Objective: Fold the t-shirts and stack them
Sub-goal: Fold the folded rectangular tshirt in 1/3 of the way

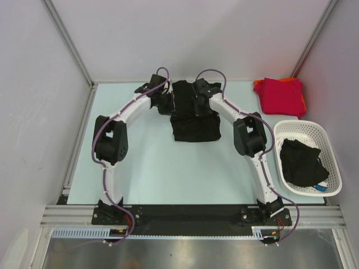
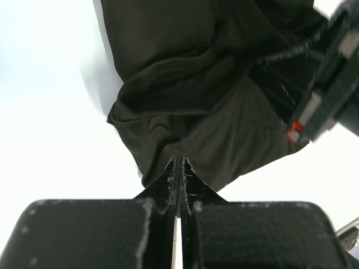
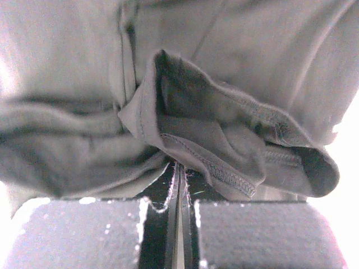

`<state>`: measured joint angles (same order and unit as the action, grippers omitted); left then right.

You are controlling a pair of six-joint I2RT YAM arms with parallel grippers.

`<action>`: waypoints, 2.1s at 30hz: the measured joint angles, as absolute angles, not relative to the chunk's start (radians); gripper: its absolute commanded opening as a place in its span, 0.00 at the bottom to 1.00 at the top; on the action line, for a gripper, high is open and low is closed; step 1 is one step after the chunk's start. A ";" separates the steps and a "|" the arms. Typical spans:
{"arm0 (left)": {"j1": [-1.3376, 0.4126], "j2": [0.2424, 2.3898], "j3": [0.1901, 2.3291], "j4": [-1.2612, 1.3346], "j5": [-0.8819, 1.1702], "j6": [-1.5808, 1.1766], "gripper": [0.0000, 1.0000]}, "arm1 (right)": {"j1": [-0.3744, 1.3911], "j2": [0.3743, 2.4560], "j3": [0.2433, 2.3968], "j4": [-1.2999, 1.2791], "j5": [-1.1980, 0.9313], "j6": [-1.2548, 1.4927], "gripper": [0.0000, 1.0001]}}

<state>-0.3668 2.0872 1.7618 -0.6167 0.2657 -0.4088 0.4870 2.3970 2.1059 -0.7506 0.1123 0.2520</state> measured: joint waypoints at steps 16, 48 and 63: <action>-0.359 2.087 1.727 -0.633 0.273 -0.391 0.00 | 0.476 2.463 2.166 -0.561 0.352 0.250 0.00; -0.345 2.332 1.931 -0.648 0.250 -0.342 0.00 | 0.378 2.093 1.828 -0.473 0.427 0.253 0.00; -0.323 2.424 2.071 -0.591 0.238 -0.461 0.00 | 0.411 2.075 1.805 -0.543 0.379 0.260 0.00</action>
